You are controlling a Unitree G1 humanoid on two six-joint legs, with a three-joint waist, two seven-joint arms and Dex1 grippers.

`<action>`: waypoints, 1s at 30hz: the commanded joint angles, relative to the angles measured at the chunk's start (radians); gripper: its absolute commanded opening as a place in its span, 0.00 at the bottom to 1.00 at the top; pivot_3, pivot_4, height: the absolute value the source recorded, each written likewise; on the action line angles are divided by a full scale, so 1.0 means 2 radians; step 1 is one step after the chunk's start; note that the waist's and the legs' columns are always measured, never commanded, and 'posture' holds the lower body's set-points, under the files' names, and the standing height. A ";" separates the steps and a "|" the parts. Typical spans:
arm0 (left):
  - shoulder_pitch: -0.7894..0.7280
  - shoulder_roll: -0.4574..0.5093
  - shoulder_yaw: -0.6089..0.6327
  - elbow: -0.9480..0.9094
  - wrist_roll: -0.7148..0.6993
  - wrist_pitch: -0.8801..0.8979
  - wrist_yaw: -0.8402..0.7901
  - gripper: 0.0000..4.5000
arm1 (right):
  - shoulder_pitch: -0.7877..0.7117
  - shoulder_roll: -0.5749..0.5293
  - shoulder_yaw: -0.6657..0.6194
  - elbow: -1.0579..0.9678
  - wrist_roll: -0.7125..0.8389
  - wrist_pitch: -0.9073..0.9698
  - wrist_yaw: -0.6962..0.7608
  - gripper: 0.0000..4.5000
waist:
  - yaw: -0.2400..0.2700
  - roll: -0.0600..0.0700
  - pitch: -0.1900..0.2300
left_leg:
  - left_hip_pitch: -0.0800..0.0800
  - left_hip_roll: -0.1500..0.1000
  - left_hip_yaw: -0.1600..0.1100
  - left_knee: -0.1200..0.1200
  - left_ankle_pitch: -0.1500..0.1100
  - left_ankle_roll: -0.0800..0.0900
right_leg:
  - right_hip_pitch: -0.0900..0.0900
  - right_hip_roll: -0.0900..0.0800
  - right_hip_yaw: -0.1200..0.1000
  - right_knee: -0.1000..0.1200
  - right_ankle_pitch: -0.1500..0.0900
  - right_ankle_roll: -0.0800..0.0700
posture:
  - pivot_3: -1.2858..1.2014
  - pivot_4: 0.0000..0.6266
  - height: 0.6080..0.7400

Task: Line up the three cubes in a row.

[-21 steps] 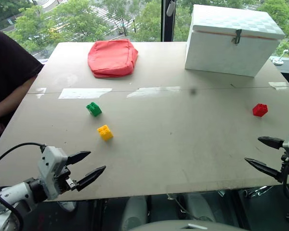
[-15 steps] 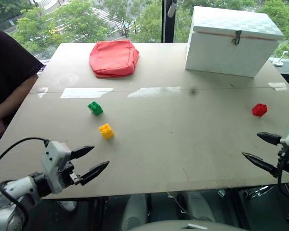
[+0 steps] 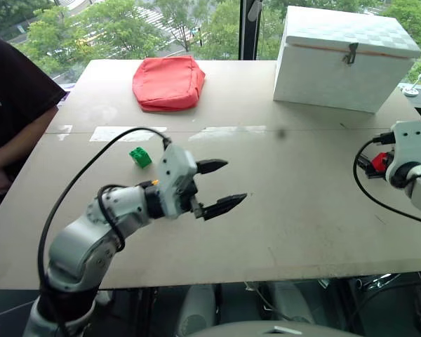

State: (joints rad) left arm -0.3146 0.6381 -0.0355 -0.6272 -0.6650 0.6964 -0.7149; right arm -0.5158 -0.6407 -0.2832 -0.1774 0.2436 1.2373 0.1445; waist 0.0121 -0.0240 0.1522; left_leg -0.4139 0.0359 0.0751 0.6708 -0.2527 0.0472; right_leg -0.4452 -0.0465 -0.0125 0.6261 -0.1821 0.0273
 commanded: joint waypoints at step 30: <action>-0.138 -0.061 -0.053 0.132 0.044 -0.019 -0.078 1.00 | -0.217 -0.049 0.054 0.429 -0.049 -0.082 0.071 0.88 | -0.013 0.000 0.000 | 0.000 0.000 -0.001 0.000 0.000 0.000 | 0.000 0.001 0.001 0.000 0.001 0.003 | 0.52 0.24 1.00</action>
State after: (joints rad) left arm -0.5868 0.5131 -0.1661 -0.3241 -0.5638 0.6826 -0.8584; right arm -0.9203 -0.7232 -0.1799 0.6752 0.1583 1.1049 0.2771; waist -0.0140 -0.0231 0.1528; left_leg -0.4146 0.0364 0.0740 0.6700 -0.2528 0.0475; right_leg -0.4462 -0.0454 -0.0101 0.6257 -0.1801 0.0328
